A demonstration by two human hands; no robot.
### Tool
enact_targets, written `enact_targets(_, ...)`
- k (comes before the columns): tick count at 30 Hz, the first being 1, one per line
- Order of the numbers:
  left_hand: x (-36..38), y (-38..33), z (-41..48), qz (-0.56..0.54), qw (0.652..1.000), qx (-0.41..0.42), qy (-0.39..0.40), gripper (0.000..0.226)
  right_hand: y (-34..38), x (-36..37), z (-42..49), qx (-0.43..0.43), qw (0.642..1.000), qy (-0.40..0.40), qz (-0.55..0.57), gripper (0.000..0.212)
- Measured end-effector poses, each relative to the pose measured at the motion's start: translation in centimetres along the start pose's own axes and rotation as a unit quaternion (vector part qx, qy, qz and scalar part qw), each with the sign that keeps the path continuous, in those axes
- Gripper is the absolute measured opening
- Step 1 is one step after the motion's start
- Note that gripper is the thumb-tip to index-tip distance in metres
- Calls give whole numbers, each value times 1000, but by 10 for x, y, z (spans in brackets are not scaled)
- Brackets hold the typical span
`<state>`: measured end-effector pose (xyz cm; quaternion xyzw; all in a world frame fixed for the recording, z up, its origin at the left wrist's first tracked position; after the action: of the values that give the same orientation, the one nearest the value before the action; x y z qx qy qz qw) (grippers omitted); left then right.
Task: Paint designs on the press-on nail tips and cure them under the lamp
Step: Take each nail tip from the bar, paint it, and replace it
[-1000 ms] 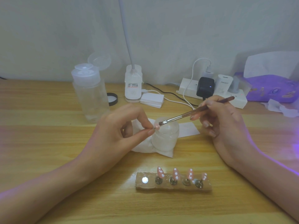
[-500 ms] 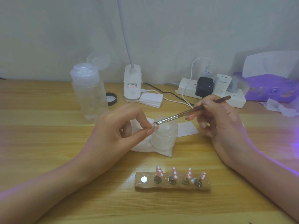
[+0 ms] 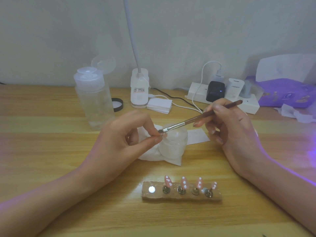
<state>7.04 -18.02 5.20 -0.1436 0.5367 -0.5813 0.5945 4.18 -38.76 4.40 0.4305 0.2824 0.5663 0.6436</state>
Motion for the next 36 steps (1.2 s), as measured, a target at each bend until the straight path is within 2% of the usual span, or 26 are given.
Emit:
enact_targets(4, 0, -1, 0, 1, 1000, 2, 0, 13, -6, -9, -1, 22, 999, -39, -13, 30)
enact_targets(9, 0, -2, 0, 2, 1000, 6, 0, 12, -2, -2, 0, 5, 1000, -8, -1, 21)
enact_targets(13, 0, -3, -1, 5, 1000, 8, -3, 12, -6, -10, -1, 27, 999, -45, 0, 25)
enact_targets(17, 0, -3, -1, 0, 1000, 2, -1, 12, 1, -1, 0, 2, 1000, -3, 2, 22)
enact_targets(20, 0, -2, -2, -8, 1000, -6, 3, 15, -5, -9, -1, 24, 999, -37, -17, 28)
enact_targets(22, 0, -2, -2, -12, 1000, -11, 6, 16, -5, -12, -1, 23, 998, -50, -5, 25)
enact_targets(24, 1, -1, -1, -15, 1000, -14, 9, 17, 0, -8, 0, 4, 999, -33, 10, 18)
enact_targets(27, 1, 0, -1, -17, 1000, -18, 5, 18, 1, -3, 0, -1, 1000, -9, -8, 24)
enact_targets(30, 1, 0, -1, -20, 1000, -19, 7, 18, -4, -11, -1, 20, 998, -48, -24, 32)
enact_targets(32, 1, -1, -1, -20, 1000, -19, 10, 17, -3, -12, -1, 15, 998, -57, -7, 26)
enact_targets(34, 1, -1, -1, -21, 1000, -19, 12, 16, 2, -8, 1, 1, 999, -41, 11, 18)
enact_targets(36, 1, -2, -2, -20, 1000, -18, 11, 17, 3, -4, 0, -3, 1000, -19, -1, 21)
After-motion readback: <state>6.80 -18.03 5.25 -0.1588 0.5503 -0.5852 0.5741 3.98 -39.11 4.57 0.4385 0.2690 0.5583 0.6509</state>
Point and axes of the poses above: each hand's wrist, its own z-axis towards the middle knuckle, its own x-axis out of the palm, y = z × x, the point moved 9 cm from there along z, towards the middle knuckle, and after that the axes turned 12 degrees about -x, right-handed, at the moved point
